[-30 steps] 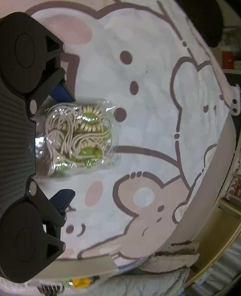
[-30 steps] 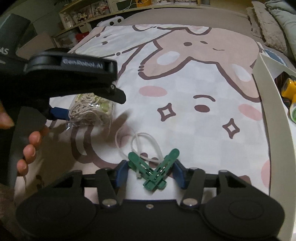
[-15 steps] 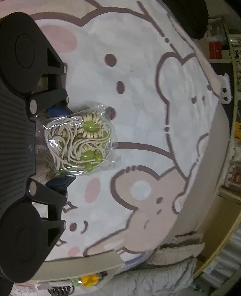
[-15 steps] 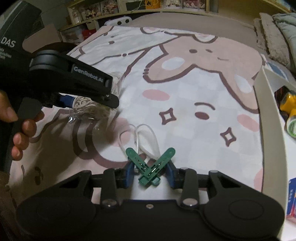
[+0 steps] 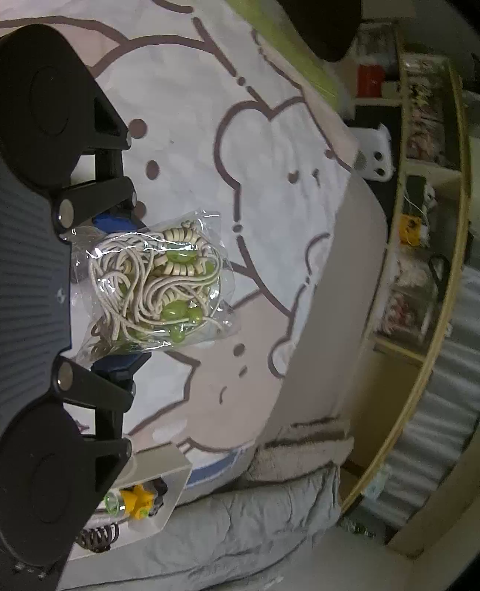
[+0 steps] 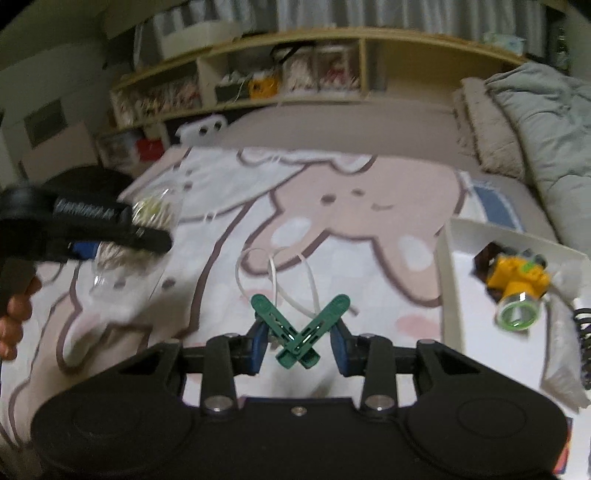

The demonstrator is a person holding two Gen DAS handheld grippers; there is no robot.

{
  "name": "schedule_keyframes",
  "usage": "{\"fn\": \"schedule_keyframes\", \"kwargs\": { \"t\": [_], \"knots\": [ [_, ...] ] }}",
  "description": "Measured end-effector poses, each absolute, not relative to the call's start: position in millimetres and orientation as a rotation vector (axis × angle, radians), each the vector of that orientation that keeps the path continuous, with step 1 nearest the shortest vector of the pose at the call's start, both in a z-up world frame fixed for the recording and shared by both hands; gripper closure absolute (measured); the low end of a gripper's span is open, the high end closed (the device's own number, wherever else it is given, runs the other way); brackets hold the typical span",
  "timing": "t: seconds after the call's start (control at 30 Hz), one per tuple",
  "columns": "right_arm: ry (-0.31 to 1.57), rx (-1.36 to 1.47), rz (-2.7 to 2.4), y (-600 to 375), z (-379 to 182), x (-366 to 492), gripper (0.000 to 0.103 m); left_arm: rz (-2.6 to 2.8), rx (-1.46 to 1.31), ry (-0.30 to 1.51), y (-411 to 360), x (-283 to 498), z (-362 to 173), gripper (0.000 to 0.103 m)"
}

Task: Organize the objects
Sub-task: 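Lift the rubber band bag with the left tool while the right tool lifts the clothespin, then carry the bag and clothespin into the white tray and release both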

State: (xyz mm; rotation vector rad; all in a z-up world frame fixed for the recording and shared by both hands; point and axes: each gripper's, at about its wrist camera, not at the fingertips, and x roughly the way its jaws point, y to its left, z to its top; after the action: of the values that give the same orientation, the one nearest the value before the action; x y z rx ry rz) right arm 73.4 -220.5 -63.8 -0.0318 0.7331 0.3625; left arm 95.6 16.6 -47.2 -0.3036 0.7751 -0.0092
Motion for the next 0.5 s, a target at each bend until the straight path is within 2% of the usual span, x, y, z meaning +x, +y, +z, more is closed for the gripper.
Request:
{"fn": "schedule_keyframes", "kwargs": {
  "t": [0.5],
  "knots": [
    [0.641, -0.018, 0.266, -280, -23, 73, 0.066, -0.155, -0.226, 0.726, -21, 85, -16, 0.042]
  ]
}}
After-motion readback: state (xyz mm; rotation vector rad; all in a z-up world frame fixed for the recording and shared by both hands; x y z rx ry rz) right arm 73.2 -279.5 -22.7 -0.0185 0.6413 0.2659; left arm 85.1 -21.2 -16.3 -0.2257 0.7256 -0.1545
